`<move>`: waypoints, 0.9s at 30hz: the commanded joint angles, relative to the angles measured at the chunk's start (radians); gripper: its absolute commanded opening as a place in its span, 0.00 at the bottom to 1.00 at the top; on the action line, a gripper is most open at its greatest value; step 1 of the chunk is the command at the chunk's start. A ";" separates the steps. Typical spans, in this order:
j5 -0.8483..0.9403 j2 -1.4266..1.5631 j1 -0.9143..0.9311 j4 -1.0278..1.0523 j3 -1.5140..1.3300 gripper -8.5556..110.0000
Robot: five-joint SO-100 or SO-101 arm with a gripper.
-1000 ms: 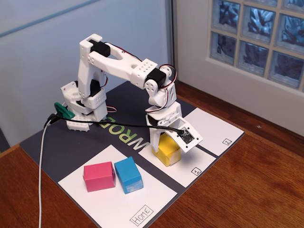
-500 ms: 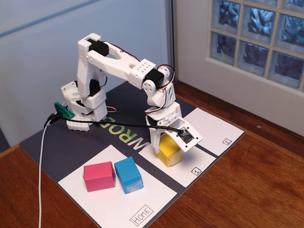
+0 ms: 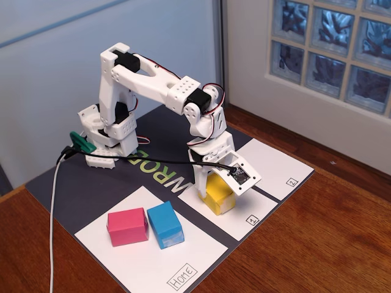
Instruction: Move box yellow to zone 2
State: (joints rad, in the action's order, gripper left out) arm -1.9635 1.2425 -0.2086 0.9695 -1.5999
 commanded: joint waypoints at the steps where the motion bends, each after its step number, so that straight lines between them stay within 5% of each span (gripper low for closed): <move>1: 0.026 -0.020 0.005 -0.011 -0.015 0.07; 27: 0.187 0.368 -0.018 0.063 -0.014 0.07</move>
State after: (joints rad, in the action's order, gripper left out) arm -1.8009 1.5048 -0.2025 1.0232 -1.6245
